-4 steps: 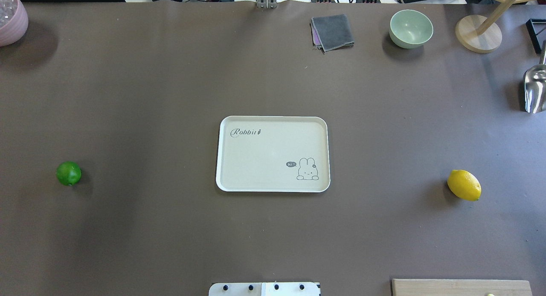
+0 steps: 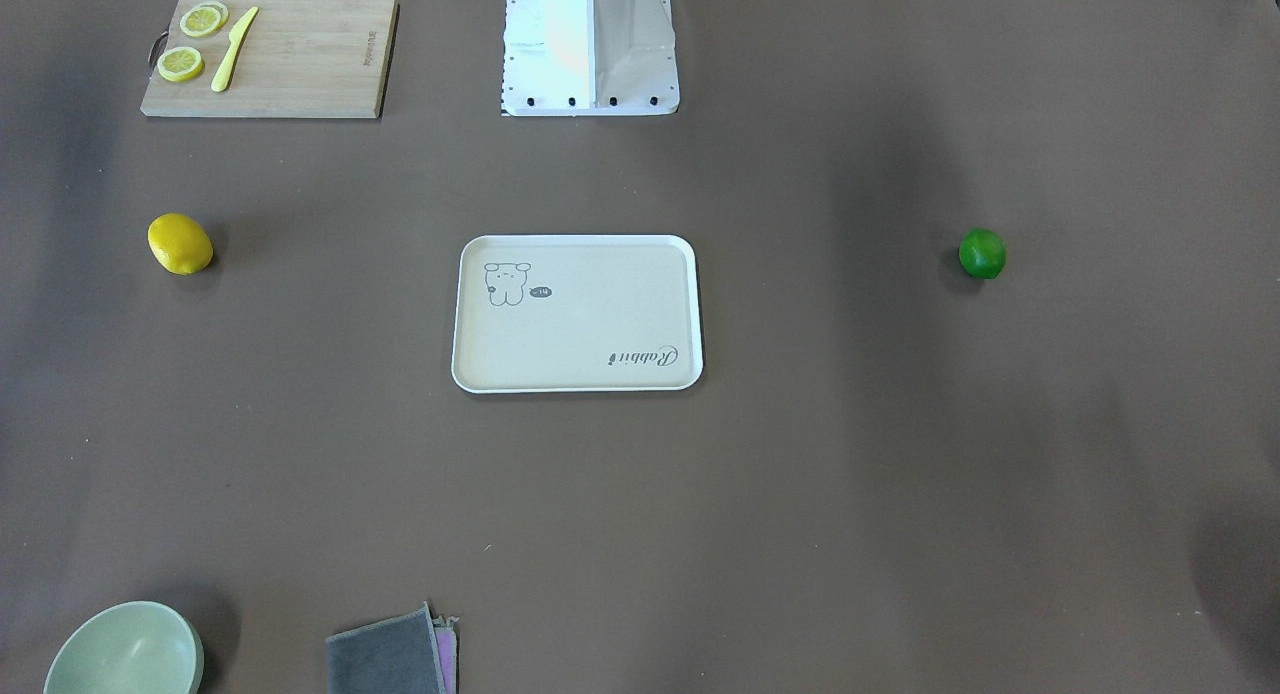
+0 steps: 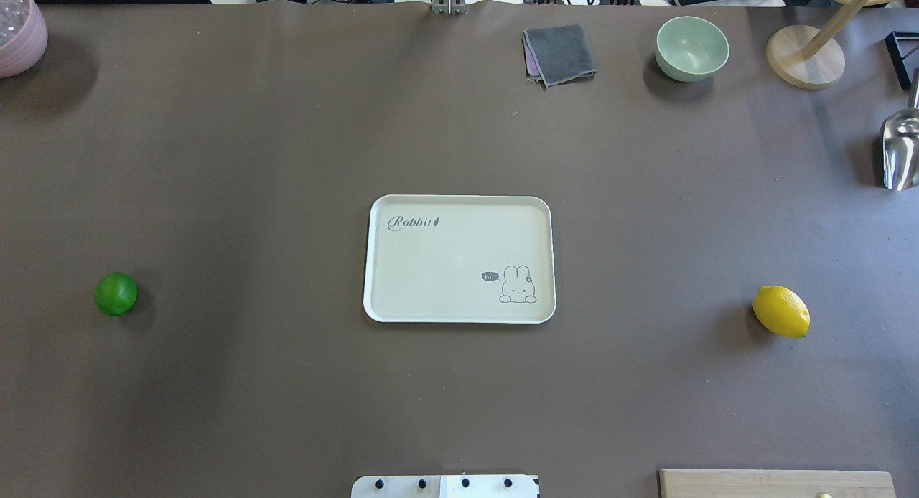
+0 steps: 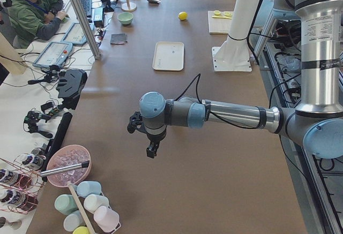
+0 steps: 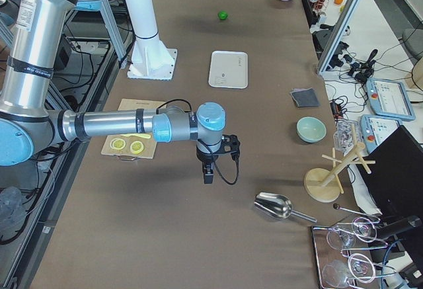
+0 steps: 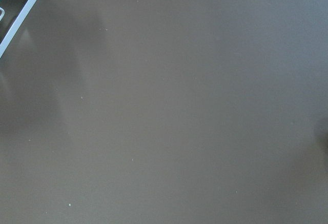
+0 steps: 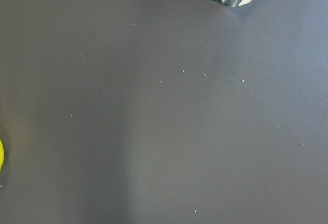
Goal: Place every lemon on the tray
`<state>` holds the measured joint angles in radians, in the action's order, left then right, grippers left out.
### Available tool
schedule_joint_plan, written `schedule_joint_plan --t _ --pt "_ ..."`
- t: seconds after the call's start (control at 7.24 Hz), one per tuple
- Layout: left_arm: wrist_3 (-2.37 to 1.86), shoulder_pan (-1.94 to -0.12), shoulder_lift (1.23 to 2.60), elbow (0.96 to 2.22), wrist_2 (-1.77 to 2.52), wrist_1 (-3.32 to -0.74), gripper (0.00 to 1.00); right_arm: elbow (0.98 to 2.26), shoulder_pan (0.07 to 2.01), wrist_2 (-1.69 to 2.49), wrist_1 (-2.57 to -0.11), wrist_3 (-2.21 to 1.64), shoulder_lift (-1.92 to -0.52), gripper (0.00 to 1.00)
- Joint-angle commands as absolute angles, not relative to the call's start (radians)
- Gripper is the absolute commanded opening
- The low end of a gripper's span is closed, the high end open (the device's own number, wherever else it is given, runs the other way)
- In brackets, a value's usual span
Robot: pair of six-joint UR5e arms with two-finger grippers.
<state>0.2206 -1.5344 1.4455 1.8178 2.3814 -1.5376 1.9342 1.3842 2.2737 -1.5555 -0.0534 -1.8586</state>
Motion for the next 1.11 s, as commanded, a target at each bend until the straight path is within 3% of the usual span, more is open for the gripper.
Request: schedule_joint_plan --t 0.0,0.28,0.41,0.97 --pt "0.218 -1.534 1.446 1.867 2.373 -1.551 0.99 1.933 1.384 2.273 -1.557 -0.051 -1.859 1.00" --pt "0.207 -1.536 1.462 1.835 2.375 -1.808 0.99 1.934 1.384 2.273 -1.554 -0.045 -1.861 1.00" --pt "0.193 -1.534 1.541 1.768 2.384 -1.930 0.99 1.943 1.384 2.270 -1.551 -0.041 -1.856 1.00" --pt "0.134 -1.508 1.539 1.727 2.473 -2.071 0.99 1.944 1.379 2.333 -1.435 -0.069 -1.847 1.00"
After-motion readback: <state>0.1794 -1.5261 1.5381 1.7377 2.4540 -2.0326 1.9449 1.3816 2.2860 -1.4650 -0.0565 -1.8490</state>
